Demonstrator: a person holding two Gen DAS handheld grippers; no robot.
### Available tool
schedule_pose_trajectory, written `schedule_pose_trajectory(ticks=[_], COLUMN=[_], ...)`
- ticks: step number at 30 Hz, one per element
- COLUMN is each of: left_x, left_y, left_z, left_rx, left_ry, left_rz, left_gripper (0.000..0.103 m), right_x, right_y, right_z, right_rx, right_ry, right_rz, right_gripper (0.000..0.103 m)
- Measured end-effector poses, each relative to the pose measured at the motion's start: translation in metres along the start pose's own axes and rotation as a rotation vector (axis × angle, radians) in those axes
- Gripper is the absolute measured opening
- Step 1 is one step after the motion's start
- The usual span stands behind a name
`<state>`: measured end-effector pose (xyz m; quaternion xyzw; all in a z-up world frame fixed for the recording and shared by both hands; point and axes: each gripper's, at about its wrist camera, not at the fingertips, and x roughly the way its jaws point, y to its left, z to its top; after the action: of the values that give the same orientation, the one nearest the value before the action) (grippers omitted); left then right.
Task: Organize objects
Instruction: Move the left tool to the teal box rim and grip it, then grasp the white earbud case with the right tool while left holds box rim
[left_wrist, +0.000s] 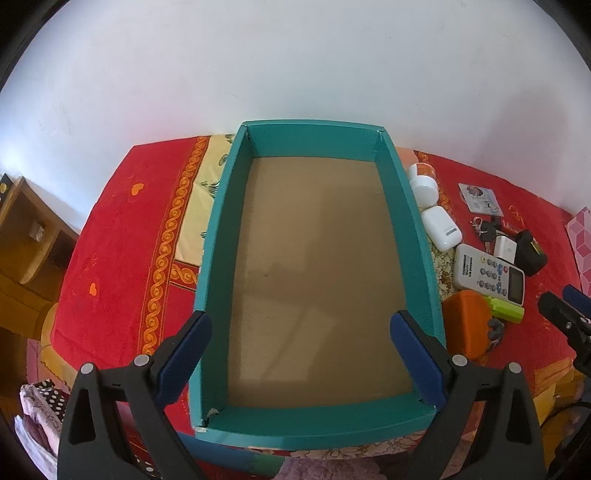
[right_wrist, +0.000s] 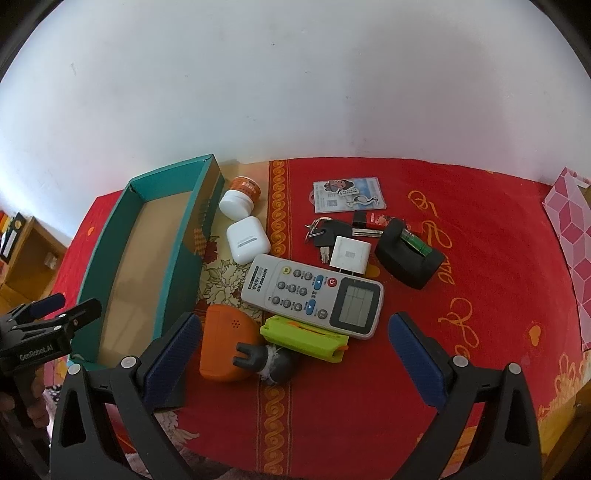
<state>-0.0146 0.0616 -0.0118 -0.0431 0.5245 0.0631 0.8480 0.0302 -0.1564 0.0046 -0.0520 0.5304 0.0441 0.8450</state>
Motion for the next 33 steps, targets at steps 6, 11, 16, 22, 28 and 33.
schedule_pose_trajectory(ticks=[6,11,16,22,28,33], left_x=[0.004,0.013,0.027,0.044,0.057,0.064], left_y=[0.009,0.019,0.031,0.039,0.044,0.054], left_z=[-0.002,-0.007,-0.014,-0.025,-0.034,-0.039], left_rx=[-0.005,-0.014,-0.027,-0.026,-0.032,-0.062], left_ry=[0.012,0.03,0.064,0.111,0.162,0.18], left_rz=[0.007,0.023,0.032,0.044,0.043,0.021], left_gripper=[0.098,0.098,0.095,0.091,0.068,0.049], right_x=[0.0,0.002,0.003,0.004,0.007,0.011], right_y=[0.003,0.007,0.008,0.01,0.011,0.011], right_z=[-0.001,-0.004,-0.005,-0.007,-0.008,-0.011], right_rx=[0.0,-0.002,0.007,0.001,0.004,-0.007], right_ry=[0.001,0.013,0.014,0.023,0.033,0.046], right_rz=[-0.003,-0.008,-0.015,-0.023,-0.03,-0.039], right_gripper=[0.103,0.103,0.103,0.103,0.103,0.103])
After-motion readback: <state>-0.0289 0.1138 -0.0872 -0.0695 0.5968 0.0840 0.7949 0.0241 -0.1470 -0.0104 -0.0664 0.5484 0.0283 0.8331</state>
